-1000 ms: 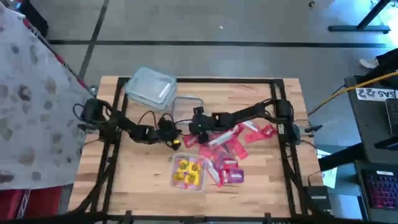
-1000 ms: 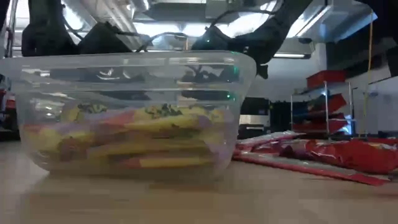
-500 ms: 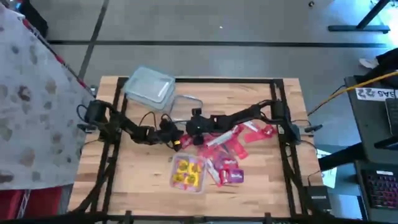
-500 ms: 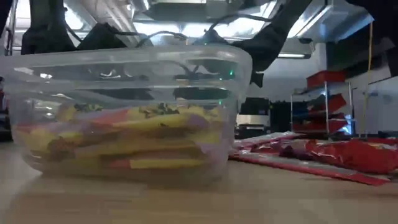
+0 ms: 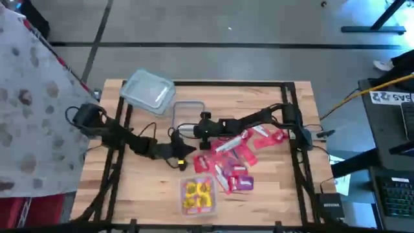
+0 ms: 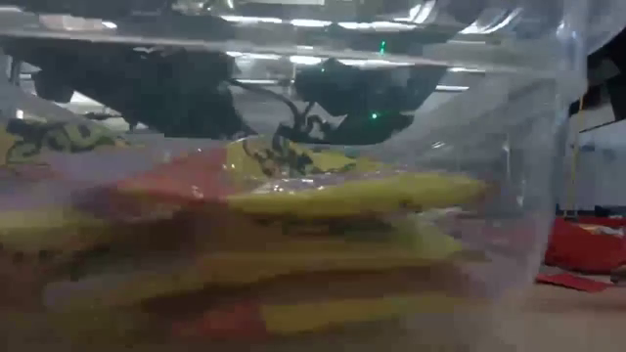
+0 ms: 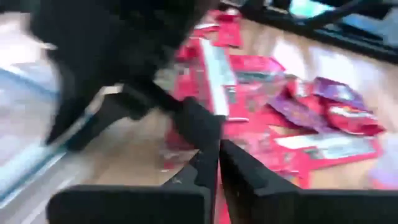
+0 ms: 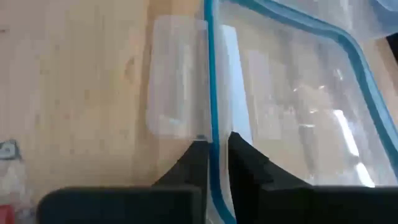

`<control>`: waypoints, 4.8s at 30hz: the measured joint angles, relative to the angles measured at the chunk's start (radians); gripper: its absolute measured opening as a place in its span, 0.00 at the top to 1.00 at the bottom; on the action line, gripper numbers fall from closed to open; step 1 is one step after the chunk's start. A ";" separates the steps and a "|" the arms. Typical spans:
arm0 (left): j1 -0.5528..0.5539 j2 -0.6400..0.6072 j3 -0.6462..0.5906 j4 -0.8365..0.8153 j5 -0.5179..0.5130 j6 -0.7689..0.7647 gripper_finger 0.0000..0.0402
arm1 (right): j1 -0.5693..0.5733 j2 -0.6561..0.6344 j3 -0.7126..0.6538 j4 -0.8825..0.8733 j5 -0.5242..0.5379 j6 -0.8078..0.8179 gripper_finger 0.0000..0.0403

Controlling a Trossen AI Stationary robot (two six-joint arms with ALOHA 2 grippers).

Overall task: Sort candy
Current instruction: Close the square transparent bin

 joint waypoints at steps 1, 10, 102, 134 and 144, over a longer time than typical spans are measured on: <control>0.000 -0.014 0.000 -0.017 -0.011 0.000 1.00 | 0.000 -0.010 -0.001 -0.014 0.010 -0.001 0.96; 0.000 -0.115 0.000 -0.065 -0.040 0.035 1.00 | -0.001 -0.105 -0.007 -0.218 0.131 0.020 0.98; 0.361 0.266 0.316 -0.449 0.191 0.239 1.00 | -0.131 -0.314 -0.315 -0.044 -0.475 0.963 0.55; 0.151 0.085 0.314 -0.594 0.135 0.635 1.00 | -0.106 -0.389 -0.312 -0.014 -0.501 0.913 1.00; 0.052 0.085 0.315 -0.559 0.161 0.909 0.79 | -0.107 -0.389 -0.313 0.000 -0.560 0.916 1.00</control>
